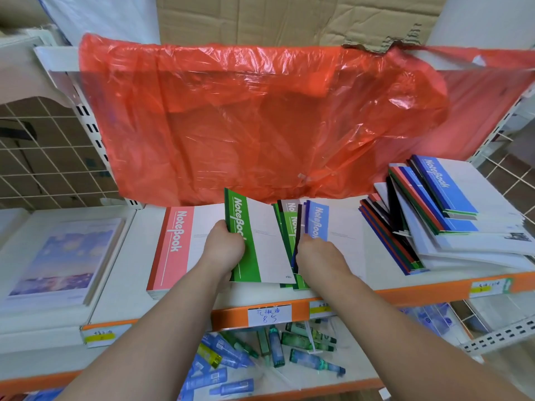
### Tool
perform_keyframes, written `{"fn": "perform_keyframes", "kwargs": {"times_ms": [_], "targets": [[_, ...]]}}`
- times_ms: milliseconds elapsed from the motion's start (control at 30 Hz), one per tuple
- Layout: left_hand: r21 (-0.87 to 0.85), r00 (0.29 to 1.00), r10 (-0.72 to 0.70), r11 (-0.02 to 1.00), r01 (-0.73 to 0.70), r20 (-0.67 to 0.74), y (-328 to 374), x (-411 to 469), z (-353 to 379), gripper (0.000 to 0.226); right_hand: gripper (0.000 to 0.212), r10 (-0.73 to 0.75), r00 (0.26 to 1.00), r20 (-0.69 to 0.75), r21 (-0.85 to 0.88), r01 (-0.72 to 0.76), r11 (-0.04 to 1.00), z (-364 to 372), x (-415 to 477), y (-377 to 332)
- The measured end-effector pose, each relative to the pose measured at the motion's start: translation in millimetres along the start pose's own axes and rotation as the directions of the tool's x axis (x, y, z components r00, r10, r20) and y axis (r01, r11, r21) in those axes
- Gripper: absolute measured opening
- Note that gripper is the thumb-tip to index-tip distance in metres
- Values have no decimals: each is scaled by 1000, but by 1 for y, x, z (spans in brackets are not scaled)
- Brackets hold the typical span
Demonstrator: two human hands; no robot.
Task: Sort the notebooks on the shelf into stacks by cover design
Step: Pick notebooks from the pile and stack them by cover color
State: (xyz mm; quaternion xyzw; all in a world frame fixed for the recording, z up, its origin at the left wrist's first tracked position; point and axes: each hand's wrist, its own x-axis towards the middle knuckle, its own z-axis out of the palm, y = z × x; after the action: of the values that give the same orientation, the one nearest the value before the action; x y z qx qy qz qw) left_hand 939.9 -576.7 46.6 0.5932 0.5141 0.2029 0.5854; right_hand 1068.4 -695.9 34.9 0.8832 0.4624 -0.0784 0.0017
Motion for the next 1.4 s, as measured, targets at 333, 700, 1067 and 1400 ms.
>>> {"fn": "perform_keyframes", "kwargs": {"times_ms": [333,700,1067,1400], "targets": [[-81,999,25,996,-26,-24,-8,2,0,10,37,-380,917,-123,324,399,858,-12,-28,-60],[44,998,45,998,-42,-53,-10,2,-20,22,62,245,963,111,59,-252,966,27,17,3],[49,998,61,997,-60,-13,-8,-1,-15,26,38,92,996,-9,57,-91,994,-2,5,-13],[-41,997,70,997,-70,-19,-9,-3,2,27,29,-175,972,-156,298,216,930,-13,-13,-58]]}}
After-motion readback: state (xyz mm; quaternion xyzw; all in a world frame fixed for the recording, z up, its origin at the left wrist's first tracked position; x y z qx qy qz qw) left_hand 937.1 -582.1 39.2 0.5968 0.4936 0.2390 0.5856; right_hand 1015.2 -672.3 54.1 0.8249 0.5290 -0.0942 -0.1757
